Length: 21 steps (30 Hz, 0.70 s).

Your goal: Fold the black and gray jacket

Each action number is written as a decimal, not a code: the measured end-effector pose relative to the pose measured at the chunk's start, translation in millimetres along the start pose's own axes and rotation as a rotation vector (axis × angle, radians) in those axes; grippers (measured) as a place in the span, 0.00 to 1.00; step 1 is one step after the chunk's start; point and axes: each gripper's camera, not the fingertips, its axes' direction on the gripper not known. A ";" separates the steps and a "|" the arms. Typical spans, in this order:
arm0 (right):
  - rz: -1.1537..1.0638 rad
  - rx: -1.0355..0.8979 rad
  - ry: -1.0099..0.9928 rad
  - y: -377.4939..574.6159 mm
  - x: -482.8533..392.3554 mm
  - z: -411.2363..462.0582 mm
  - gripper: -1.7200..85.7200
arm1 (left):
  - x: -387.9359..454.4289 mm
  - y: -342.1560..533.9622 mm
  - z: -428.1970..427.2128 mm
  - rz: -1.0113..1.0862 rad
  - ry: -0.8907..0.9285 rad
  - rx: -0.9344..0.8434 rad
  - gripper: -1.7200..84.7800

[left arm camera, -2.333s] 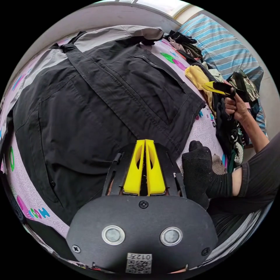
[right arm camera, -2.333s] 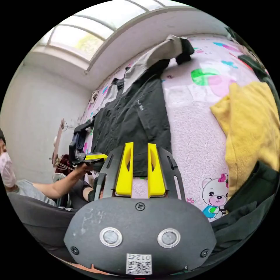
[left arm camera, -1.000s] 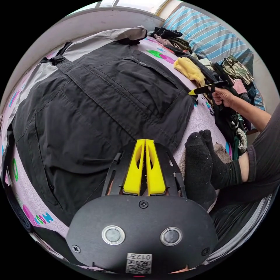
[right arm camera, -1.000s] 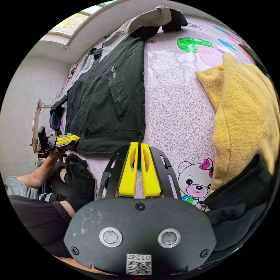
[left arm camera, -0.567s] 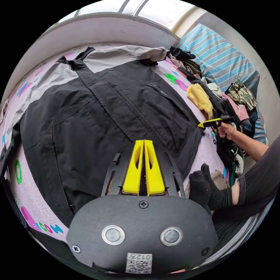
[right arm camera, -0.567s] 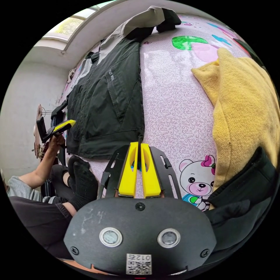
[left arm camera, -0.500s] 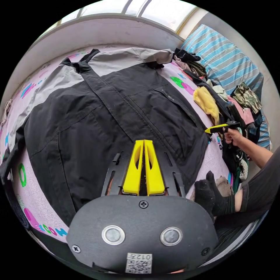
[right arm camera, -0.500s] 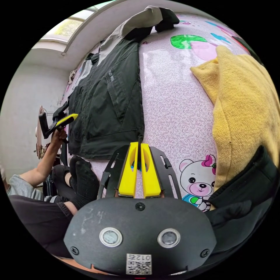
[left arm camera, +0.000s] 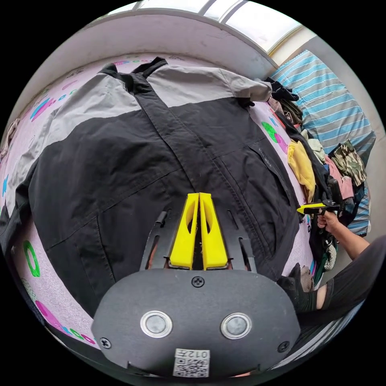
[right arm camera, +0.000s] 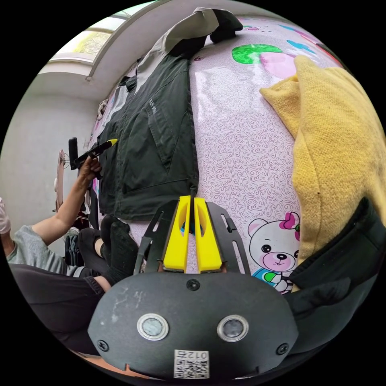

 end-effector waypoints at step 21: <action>-0.222 -0.075 0.149 -283.2 6.2 52.4 0.12 | -104.1 -135.6 26.2 0.038 0.130 0.098 0.03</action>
